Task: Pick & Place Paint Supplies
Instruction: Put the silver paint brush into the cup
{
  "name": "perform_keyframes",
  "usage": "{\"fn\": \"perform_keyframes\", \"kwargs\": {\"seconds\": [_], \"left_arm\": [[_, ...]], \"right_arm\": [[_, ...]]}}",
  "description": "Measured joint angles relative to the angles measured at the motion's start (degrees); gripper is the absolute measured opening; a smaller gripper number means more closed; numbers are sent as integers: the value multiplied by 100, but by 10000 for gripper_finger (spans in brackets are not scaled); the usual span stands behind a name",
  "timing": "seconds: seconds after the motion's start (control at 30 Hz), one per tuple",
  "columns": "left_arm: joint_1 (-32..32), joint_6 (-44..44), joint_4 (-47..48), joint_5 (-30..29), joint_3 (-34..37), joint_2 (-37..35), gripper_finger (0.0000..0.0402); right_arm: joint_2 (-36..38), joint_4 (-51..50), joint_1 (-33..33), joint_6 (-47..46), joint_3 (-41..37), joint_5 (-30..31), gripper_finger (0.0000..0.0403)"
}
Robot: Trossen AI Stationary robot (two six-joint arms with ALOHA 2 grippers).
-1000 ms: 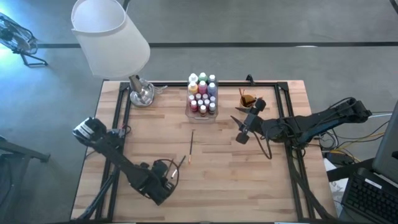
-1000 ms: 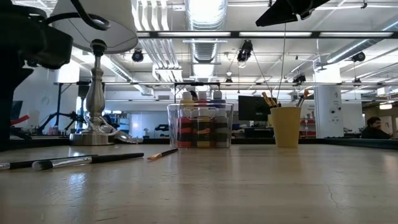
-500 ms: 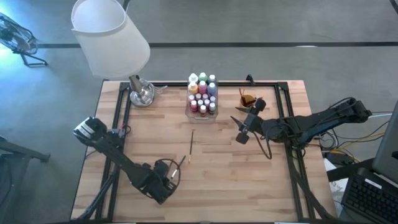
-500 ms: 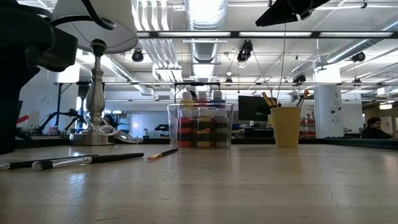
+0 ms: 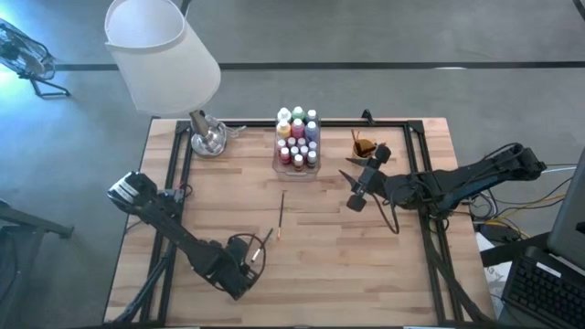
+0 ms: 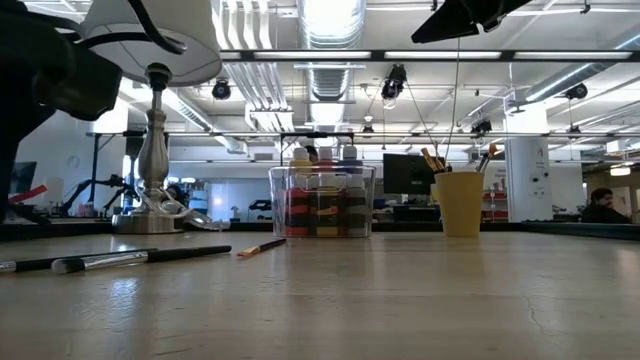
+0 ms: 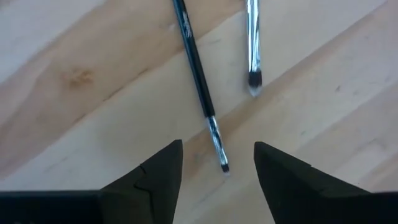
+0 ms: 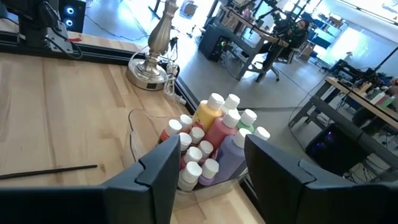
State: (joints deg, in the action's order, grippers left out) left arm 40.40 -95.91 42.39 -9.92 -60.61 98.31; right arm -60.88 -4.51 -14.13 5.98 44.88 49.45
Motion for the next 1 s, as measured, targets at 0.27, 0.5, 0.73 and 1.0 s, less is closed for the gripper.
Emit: {"fn": "perform_keyframes", "kwargs": {"seconds": [0.27,0.5,0.73,1.0], "left_arm": [[37,-69,-135,111,0,10,202],[79,-79,-264,181,0,162,202],[92,-81,-340,315,-12,363,202],[149,-190,-388,358,-12,388,202]], "right_arm": [[0,0,0,0,0,0,190],[0,-20,0,1,0,0,175],[0,-122,0,0,-2,0,159],[0,-125,0,0,-2,0,142]]}}
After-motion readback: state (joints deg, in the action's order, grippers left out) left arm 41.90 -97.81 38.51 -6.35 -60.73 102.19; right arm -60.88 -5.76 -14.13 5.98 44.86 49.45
